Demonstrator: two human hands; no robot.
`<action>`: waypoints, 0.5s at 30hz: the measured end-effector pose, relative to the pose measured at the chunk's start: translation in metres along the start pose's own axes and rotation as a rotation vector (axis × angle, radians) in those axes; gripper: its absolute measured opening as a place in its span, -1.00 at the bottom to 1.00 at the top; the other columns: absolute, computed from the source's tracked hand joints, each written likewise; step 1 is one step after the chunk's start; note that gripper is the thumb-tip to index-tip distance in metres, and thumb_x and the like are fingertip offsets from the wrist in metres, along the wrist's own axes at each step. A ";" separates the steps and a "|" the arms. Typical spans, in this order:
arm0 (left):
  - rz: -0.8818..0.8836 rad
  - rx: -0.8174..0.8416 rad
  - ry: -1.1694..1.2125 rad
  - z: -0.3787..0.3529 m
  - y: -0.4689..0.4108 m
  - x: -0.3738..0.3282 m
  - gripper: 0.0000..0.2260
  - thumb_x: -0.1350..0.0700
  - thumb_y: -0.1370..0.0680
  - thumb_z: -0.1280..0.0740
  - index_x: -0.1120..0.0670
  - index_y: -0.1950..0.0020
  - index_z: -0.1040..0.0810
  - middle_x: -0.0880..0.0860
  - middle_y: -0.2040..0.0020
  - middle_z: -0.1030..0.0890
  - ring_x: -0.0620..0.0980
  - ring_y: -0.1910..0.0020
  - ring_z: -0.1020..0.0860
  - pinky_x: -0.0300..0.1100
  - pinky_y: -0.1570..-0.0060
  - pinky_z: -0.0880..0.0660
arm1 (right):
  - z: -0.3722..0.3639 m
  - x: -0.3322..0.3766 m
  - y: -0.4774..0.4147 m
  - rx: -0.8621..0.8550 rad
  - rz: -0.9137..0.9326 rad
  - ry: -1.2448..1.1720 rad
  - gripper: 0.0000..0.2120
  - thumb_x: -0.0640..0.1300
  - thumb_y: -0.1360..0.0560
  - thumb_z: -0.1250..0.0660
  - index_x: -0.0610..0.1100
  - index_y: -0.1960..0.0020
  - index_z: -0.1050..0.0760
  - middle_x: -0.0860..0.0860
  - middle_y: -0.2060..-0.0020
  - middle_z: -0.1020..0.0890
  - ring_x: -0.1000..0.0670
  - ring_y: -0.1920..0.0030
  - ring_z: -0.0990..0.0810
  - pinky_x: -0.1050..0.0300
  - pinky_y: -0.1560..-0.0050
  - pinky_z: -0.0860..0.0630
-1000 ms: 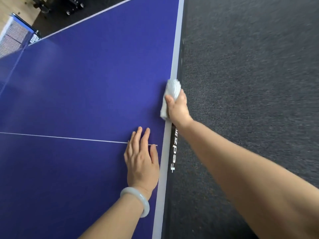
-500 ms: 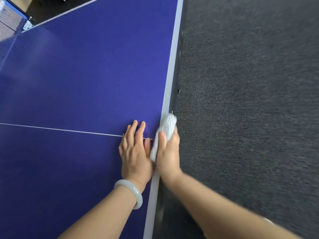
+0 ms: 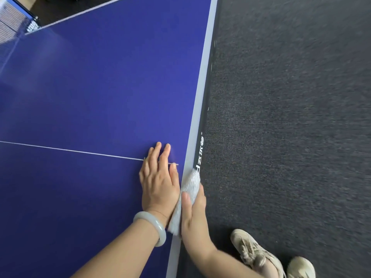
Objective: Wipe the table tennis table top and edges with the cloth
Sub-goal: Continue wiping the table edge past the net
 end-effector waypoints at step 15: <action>-0.072 0.023 -0.141 0.002 0.000 -0.007 -0.56 0.03 -0.63 -0.06 0.08 -0.49 -0.39 0.11 -0.50 -0.35 0.16 -0.48 -0.32 0.15 -0.33 -0.38 | 0.023 0.092 -0.189 -0.122 -0.122 0.285 -0.42 0.16 -0.66 -0.05 -0.27 -0.46 -0.23 -0.26 -0.38 -0.38 -0.25 -0.36 -0.38 -0.11 -0.35 -0.32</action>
Point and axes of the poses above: each hand's wrist, its own y-axis away from the middle knuckle, its own z-axis out of the back of the hand, x = y × z, the point moved 7 cm from there along -y, towards the middle knuckle
